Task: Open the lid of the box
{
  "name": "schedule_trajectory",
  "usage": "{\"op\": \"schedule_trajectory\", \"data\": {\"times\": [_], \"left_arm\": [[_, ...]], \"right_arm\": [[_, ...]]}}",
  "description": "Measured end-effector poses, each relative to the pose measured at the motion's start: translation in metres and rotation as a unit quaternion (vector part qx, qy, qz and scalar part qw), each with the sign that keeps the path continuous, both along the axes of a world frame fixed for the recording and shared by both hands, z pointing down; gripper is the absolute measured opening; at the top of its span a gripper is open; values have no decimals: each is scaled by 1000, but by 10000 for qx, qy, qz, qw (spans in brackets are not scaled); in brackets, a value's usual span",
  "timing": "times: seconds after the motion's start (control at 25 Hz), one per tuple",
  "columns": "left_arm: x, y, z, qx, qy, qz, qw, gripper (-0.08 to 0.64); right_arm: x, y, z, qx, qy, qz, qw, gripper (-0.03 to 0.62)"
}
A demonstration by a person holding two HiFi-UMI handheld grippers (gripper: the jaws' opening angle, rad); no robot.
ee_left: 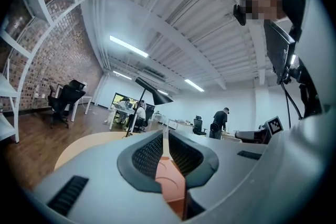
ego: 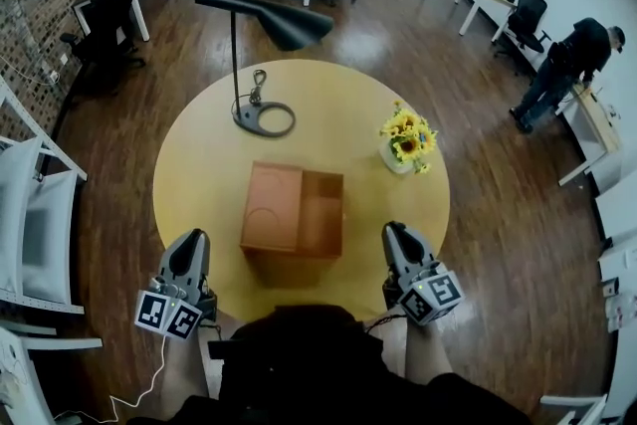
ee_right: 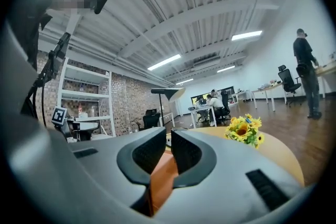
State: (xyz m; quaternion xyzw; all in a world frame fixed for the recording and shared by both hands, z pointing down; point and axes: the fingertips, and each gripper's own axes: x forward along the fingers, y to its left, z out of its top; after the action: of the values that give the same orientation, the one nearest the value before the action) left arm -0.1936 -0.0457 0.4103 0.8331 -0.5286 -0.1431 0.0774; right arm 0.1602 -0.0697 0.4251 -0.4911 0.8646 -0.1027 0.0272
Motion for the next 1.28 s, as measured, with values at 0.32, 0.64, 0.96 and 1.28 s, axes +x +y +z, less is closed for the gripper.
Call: {"op": "schedule_trajectory", "data": {"times": [0.32,0.64,0.96,1.28], "left_arm": [[10,-4,-11,137,-35,161,9998,23],[12,1,-13,163,-2,99,9998,23],[8,-2,-9,109,25,-12,9999,21],[4,-5,-3,22,58,-42,10000,21]], "right_arm": [[0,-9,-26,311,-79,205,9993,2],[10,-11,-35,311,-259,415,9983,0],[14,-16,-24,173,-223,478,9985,0],[15,-16,-21,136,-226,475,9985,0]]}}
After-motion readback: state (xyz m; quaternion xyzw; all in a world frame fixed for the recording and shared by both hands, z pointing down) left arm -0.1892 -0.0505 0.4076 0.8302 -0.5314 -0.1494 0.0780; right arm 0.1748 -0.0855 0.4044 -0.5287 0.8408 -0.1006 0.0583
